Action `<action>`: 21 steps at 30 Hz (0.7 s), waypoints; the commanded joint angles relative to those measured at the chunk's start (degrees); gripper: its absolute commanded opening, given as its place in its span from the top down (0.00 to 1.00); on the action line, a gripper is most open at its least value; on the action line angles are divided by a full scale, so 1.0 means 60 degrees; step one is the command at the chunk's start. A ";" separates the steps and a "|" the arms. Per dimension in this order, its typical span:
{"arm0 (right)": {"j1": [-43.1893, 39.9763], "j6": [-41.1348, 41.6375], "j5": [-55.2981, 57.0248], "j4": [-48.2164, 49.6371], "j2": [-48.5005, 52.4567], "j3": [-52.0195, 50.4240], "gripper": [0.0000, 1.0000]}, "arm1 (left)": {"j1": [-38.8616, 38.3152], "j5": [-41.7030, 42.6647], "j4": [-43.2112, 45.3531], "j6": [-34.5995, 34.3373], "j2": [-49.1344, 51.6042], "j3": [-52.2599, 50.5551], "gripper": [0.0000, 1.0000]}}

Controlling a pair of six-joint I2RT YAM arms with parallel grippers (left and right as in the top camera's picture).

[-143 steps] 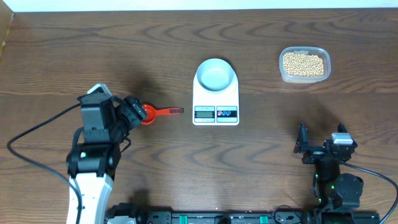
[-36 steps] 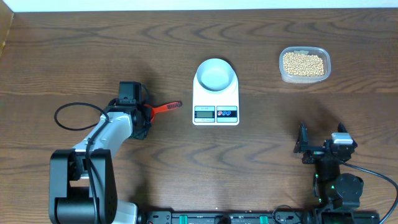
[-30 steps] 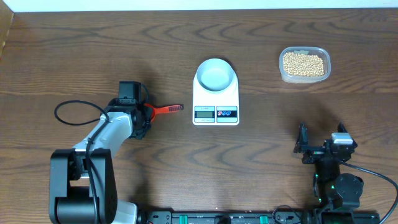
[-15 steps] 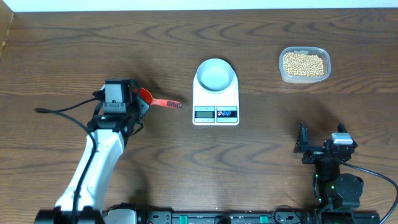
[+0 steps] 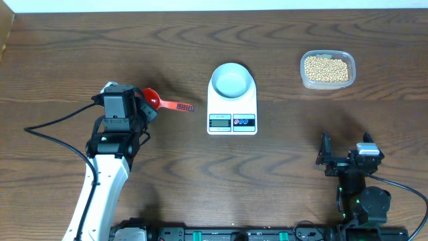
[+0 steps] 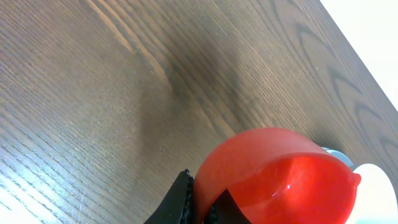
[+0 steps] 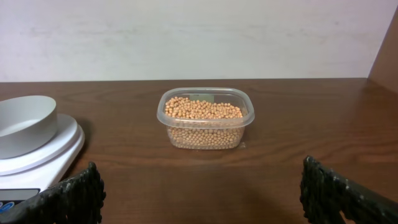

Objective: Scoop item into bowl and weigh 50g on scale

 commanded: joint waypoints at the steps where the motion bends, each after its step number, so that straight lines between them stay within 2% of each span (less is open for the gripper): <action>1: -0.0047 -0.0106 0.0044 -0.0047 -0.0055 -0.0015 0.01 | 0.0004 -0.0120 -0.0007 0.0153 -0.0080 0.0018 0.93; 21: -0.0047 -0.0109 0.0244 -0.0011 -0.0055 -0.0015 0.01 | 0.0004 -0.0124 0.0499 0.0142 -0.0080 0.0018 0.93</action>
